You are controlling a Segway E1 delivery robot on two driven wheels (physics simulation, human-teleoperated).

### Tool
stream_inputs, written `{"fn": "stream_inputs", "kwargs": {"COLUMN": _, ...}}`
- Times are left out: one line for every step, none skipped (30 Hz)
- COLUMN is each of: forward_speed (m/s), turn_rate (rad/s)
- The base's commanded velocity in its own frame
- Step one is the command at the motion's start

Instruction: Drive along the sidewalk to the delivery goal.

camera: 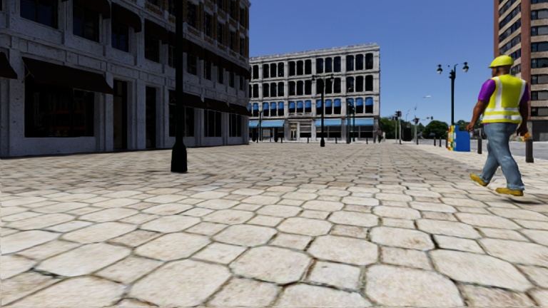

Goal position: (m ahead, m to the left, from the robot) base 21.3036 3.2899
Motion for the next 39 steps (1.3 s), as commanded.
{"fn": "stream_inputs", "kwargs": {"forward_speed": 2.0, "turn_rate": 0.0}}
{"fn": "stream_inputs", "kwargs": {"forward_speed": 2.0, "turn_rate": 0.0}}
{"fn": "stream_inputs", "kwargs": {"forward_speed": 2.0, "turn_rate": 0.0}}
{"fn": "stream_inputs", "kwargs": {"forward_speed": 2.0, "turn_rate": 0.0}}
{"fn": "stream_inputs", "kwargs": {"forward_speed": 2.0, "turn_rate": 0.0}}
{"fn": "stream_inputs", "kwargs": {"forward_speed": 2.0, "turn_rate": 0.0}}
{"fn": "stream_inputs", "kwargs": {"forward_speed": 2.0, "turn_rate": 0.0}}
{"fn": "stream_inputs", "kwargs": {"forward_speed": 2.0, "turn_rate": 0.0}}
{"fn": "stream_inputs", "kwargs": {"forward_speed": 2.0, "turn_rate": 0.0}}
{"fn": "stream_inputs", "kwargs": {"forward_speed": 2.0, "turn_rate": 0.01}}
{"fn": "stream_inputs", "kwargs": {"forward_speed": 2.0, "turn_rate": 0.04}}
{"fn": "stream_inputs", "kwargs": {"forward_speed": 2.0, "turn_rate": 0.04}}
{"fn": "stream_inputs", "kwargs": {"forward_speed": 2.0, "turn_rate": 0.05}}
{"fn": "stream_inputs", "kwargs": {"forward_speed": 2.0, "turn_rate": 0.08}}
{"fn": "stream_inputs", "kwargs": {"forward_speed": 2.0, "turn_rate": 0.08}}
{"fn": "stream_inputs", "kwargs": {"forward_speed": 2.0, "turn_rate": 0.09}}
{"fn": "stream_inputs", "kwargs": {"forward_speed": 2.0, "turn_rate": 0.09}}
{"fn": "stream_inputs", "kwargs": {"forward_speed": 2.0, "turn_rate": 0.09}}
{"fn": "stream_inputs", "kwargs": {"forward_speed": 2.0, "turn_rate": 0.1}}
{"fn": "stream_inputs", "kwargs": {"forward_speed": 2.0, "turn_rate": 0.1}}
{"fn": "stream_inputs", "kwargs": {"forward_speed": 2.0, "turn_rate": 0.1}}
{"fn": "stream_inputs", "kwargs": {"forward_speed": 2.0, "turn_rate": 0.11}}
{"fn": "stream_inputs", "kwargs": {"forward_speed": 2.0, "turn_rate": 0.13}}
{"fn": "stream_inputs", "kwargs": {"forward_speed": 2.0, "turn_rate": 0.14}}
{"fn": "stream_inputs", "kwargs": {"forward_speed": 2.0, "turn_rate": 0.17}}
{"fn": "stream_inputs", "kwargs": {"forward_speed": 2.0, "turn_rate": 0.17}}
{"fn": "stream_inputs", "kwargs": {"forward_speed": 2.0, "turn_rate": 0.19}}
{"fn": "stream_inputs", "kwargs": {"forward_speed": 2.0, "turn_rate": 0.19}}
{"fn": "stream_inputs", "kwargs": {"forward_speed": 2.0, "turn_rate": 0.19}}
{"fn": "stream_inputs", "kwargs": {"forward_speed": 2.0, "turn_rate": 0.19}}
{"fn": "stream_inputs", "kwargs": {"forward_speed": 2.0, "turn_rate": 0.19}}
{"fn": "stream_inputs", "kwargs": {"forward_speed": 2.0, "turn_rate": 0.19}}
{"fn": "stream_inputs", "kwargs": {"forward_speed": 2.0, "turn_rate": 0.19}}
{"fn": "stream_inputs", "kwargs": {"forward_speed": 2.0, "turn_rate": 0.19}}
{"fn": "stream_inputs", "kwargs": {"forward_speed": 2.0, "turn_rate": 0.19}}
{"fn": "stream_inputs", "kwargs": {"forward_speed": 2.0, "turn_rate": 0.2}}
{"fn": "stream_inputs", "kwargs": {"forward_speed": 2.0, "turn_rate": 0.24}}
{"fn": "stream_inputs", "kwargs": {"forward_speed": 2.0, "turn_rate": 0.29}}
{"fn": "stream_inputs", "kwargs": {"forward_speed": 2.0, "turn_rate": 0.29}}
